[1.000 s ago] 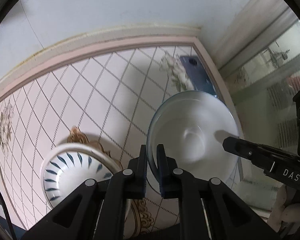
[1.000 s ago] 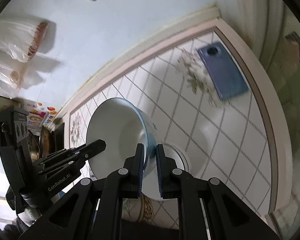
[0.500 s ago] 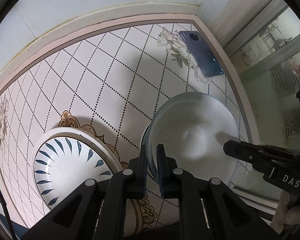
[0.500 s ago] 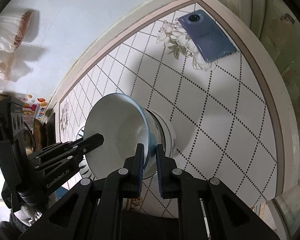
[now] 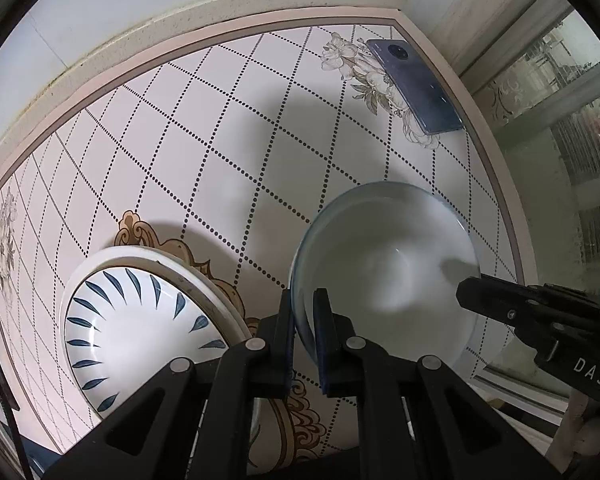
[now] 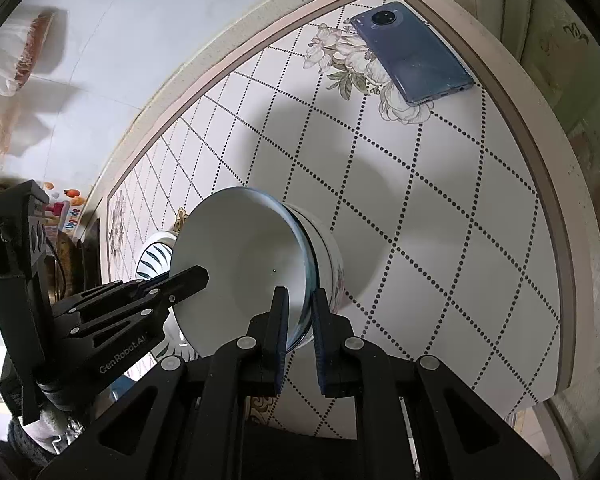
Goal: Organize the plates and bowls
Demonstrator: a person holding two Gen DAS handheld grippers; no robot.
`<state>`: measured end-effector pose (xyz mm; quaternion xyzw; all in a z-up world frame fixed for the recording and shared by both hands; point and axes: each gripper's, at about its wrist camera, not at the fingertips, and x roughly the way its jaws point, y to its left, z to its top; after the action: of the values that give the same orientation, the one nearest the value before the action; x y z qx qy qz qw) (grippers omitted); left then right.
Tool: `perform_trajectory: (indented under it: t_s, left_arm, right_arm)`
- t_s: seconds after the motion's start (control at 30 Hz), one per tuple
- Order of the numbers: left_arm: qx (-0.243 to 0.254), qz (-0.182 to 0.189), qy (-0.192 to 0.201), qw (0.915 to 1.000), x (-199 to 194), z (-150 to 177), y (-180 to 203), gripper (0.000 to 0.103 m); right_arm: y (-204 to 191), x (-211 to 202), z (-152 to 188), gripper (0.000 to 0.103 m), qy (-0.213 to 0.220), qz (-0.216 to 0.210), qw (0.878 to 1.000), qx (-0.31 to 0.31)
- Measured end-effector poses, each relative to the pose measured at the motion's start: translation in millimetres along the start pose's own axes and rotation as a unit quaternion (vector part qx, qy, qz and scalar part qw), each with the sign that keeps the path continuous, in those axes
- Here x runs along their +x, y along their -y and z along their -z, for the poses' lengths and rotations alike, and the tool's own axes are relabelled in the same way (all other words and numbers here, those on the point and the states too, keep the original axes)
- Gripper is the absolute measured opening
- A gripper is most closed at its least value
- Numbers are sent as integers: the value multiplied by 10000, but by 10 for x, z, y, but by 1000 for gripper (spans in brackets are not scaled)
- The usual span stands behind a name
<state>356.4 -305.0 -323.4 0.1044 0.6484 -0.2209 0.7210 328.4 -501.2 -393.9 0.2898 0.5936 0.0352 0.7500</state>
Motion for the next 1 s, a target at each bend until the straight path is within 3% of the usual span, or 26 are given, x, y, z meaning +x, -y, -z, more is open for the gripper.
perform_trajectory:
  t_s: [0.27, 0.33, 0.37, 0.47, 0.57, 0.6, 0.63, 0.7, 0.83, 0.9, 1.0]
  left_arm:
    - [-24, -55, -107, 9999, -88, 14, -17, 8]
    - [-55, -18, 9, 10000, -233, 32, -25, 11]
    - [-38, -17, 78, 10000, -309, 47, -24, 13]
    - [-21, -2, 306, 9995, -542, 67, -22, 24]
    - [-28, 48, 503, 9987, -771, 99, -34, 32]
    - [-20, 79, 558, 9984, -851, 115, -41, 42]
    - [-11, 109, 584, 9982, -904, 125, -50, 55]
    - [-4, 185, 672, 9976, -1034, 156, -63, 70]
    - [44, 194, 844, 9962, -1243, 217, -55, 76]
    - [58, 206, 908, 9956, -1318, 239, -47, 87]
    - [91, 251, 1000, 9946, -1419, 287, -30, 90]
  right_arm:
    - [-73, -64, 21, 14, -11, 176, 9998, -62]
    - [-140, -160, 42, 20, 66, 345, 9993, -153]
    - [-177, -211, 56, 30, 94, 418, 9989, -195]
    - [-289, -401, 123, 54, 267, 575, 9975, -322]
    - [-397, -578, 207, 66, 403, 764, 9952, -467]
    - [-434, -648, 243, 73, 466, 828, 9942, -506]
    - [-456, -698, 266, 76, 506, 859, 9936, -529]
    - [-496, -787, 309, 82, 584, 951, 9923, -542]
    - [-556, -962, 400, 88, 722, 1039, 9904, -555]
    - [-597, -1051, 444, 91, 809, 1069, 9891, -611]
    - [-644, -1145, 473, 94, 907, 1083, 9880, -632]
